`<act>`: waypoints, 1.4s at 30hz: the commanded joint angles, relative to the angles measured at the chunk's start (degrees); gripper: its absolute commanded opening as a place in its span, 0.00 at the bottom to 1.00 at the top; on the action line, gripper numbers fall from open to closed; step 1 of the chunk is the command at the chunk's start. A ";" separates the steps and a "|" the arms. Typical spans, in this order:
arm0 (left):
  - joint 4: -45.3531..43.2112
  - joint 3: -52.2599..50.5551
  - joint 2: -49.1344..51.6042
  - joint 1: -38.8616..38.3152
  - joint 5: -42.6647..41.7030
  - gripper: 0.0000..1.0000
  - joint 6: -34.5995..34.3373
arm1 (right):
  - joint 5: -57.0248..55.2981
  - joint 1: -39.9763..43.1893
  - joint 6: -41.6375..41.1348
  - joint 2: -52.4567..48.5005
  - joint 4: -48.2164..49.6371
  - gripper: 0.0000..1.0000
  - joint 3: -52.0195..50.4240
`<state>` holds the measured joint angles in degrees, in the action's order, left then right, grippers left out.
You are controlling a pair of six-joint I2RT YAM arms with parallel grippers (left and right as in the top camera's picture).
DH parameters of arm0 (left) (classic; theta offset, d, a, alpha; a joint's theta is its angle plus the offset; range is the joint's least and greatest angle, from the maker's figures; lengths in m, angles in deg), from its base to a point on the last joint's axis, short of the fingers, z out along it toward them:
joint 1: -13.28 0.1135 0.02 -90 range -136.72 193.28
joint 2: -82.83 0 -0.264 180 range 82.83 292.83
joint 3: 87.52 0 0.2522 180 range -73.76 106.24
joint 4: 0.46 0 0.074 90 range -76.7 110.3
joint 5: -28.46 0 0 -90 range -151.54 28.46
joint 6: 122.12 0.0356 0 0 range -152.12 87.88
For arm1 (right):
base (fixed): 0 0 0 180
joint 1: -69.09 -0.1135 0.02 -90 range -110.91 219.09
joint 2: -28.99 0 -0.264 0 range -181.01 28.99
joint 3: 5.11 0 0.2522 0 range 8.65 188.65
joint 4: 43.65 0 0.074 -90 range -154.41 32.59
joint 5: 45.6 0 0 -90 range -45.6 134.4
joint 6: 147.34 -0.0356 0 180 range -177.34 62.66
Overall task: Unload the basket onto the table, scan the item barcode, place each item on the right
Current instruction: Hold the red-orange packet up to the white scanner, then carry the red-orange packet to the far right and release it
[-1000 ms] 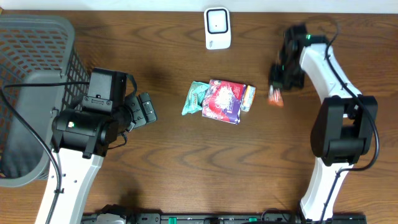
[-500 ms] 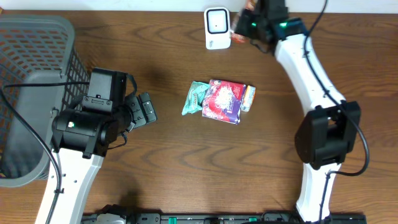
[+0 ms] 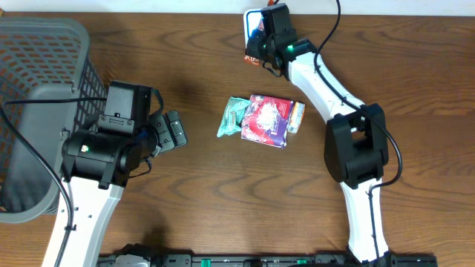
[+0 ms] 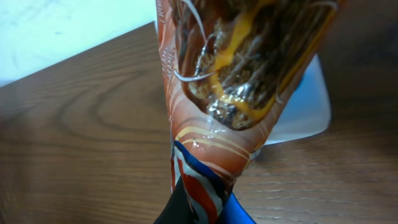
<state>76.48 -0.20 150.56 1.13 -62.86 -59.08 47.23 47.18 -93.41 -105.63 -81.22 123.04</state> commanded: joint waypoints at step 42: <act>0.24 -0.26 0.11 0.24 0.55 0.98 0.35 | -1.09 42.21 16.02 2.23 -45.77 0.99 17.84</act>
<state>76.46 -0.20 150.56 1.13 -62.86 -59.08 45.07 92.45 -78.62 -105.22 -126.75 140.63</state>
